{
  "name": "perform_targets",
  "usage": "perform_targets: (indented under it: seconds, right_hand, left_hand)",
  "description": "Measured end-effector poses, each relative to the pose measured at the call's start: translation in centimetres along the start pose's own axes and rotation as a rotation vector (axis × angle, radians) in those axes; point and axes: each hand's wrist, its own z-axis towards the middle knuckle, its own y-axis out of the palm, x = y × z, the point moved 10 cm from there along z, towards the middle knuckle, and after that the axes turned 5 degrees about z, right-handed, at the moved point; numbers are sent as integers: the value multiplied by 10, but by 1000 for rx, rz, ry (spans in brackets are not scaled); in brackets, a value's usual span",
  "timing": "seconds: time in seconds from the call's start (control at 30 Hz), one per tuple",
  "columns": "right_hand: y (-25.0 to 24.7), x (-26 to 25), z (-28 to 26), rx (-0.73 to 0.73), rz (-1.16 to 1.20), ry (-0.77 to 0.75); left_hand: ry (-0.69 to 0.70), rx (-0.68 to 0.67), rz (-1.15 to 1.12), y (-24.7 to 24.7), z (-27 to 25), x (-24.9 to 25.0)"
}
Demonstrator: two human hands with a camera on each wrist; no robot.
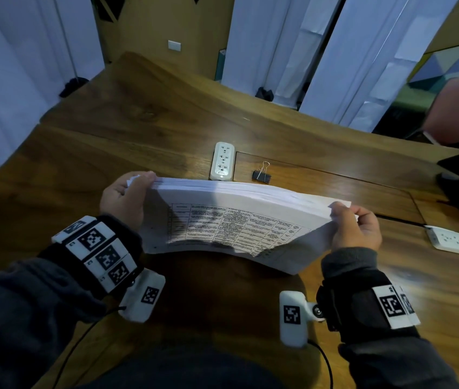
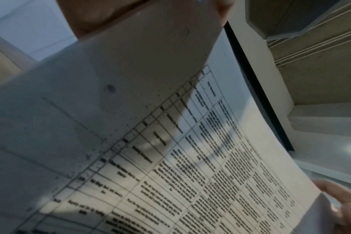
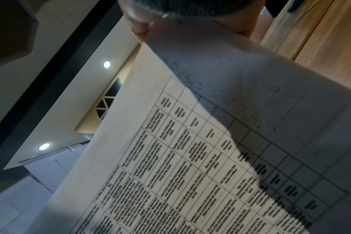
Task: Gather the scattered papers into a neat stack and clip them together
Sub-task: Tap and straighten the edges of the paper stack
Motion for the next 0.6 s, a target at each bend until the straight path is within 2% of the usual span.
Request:
perform_targets:
  seconds: [0.13,0.27,0.4,0.6]
  right_hand:
    - [2,-2,-3,-5,6,-4]
    - [1,-3,-2,10,-5,13]
    - [4,-3,0,15,-23,46]
    - [5,-3,2,16,-37,32]
  left_hand:
    - [-19,24,-19,-1,-2,-2]
    - [57,19,40,2,-4,11]
    - [74,31,58,2,-4,14]
    - [45,20,31,3,-2,11]
